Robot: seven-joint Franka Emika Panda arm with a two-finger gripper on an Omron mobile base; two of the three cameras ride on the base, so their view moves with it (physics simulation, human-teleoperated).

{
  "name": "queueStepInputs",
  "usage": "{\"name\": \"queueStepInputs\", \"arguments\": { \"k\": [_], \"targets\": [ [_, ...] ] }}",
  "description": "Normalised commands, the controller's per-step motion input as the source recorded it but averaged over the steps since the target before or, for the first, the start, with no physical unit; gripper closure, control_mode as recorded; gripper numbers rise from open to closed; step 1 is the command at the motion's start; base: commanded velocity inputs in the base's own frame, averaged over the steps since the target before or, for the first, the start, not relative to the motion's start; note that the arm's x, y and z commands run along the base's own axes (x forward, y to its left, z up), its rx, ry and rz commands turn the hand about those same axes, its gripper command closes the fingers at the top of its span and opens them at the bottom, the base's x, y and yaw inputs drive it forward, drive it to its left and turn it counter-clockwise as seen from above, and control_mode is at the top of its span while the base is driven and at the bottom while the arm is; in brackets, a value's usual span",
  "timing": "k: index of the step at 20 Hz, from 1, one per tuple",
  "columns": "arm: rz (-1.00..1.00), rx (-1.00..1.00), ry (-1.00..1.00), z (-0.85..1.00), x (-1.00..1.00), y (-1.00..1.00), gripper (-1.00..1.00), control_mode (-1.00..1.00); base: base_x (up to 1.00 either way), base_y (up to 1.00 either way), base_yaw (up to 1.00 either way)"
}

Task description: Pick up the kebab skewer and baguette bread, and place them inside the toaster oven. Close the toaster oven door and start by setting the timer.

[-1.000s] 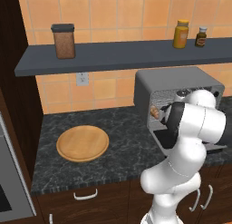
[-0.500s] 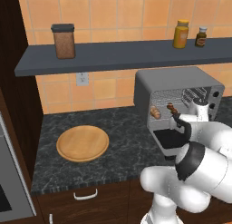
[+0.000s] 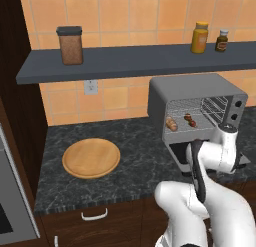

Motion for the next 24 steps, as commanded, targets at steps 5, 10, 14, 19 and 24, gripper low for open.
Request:
{"name": "queueStepInputs", "arguments": {
  "k": [5, 10, 14, 19, 24],
  "targets": [
    [0.23, 0.00, 0.02, -0.01, -0.52, 0.53, -1.00, -1.00, 0.00, 0.00, 0.00],
    [0.26, -0.01, 0.00, -0.04, 0.03, 0.03, -1.00, -1.00, 0.00, 0.00, 0.00],
    [0.16, -0.04, 0.00, -0.36, 0.06, 0.28, -1.00, -1.00, 0.00, 0.00, 0.00],
    [0.01, 0.00, 0.00, -0.34, 0.13, 0.09, -1.00, -1.00, 0.00, 0.00, 0.00],
    [-0.01, 0.00, -0.04, -0.47, 0.31, 0.04, -1.00, -1.00, 0.00, 0.00, 0.00]
  ]
}}
